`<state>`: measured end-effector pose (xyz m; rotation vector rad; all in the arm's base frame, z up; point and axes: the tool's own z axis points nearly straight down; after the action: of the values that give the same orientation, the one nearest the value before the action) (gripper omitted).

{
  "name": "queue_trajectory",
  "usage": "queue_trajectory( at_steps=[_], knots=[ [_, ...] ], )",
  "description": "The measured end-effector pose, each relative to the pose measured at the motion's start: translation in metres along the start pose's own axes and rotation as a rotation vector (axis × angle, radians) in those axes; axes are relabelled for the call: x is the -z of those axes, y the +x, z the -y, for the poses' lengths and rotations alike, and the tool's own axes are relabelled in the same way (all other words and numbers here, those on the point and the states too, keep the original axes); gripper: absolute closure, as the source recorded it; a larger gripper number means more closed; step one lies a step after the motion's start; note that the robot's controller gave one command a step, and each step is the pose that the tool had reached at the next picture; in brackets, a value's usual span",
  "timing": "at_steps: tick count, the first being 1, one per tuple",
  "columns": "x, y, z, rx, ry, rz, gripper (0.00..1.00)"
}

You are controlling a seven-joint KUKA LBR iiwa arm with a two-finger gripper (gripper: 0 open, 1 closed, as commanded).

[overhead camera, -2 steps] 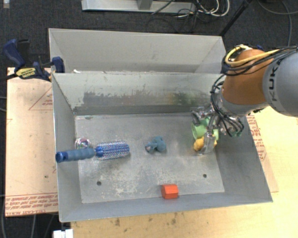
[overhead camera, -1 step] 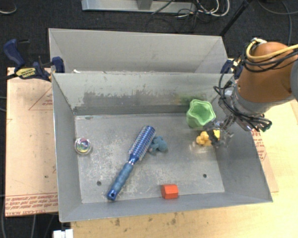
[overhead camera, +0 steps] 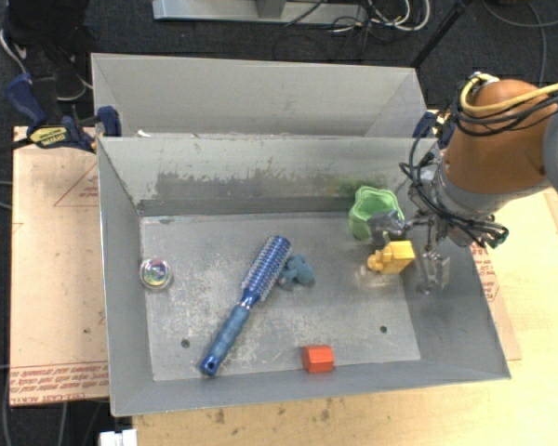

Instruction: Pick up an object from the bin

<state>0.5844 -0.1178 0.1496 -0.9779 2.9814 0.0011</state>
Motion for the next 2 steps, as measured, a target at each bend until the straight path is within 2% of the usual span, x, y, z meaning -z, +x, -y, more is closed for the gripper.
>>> queue_trajectory(
  at_steps=[1, 2],
  knots=[
    [-0.0668, -0.0258, 0.0327, 0.017, -0.003, -0.002, 0.00],
    [-0.0669, -0.0262, 0.0342, 0.013, -0.001, 0.000, 1.00]
  ],
)
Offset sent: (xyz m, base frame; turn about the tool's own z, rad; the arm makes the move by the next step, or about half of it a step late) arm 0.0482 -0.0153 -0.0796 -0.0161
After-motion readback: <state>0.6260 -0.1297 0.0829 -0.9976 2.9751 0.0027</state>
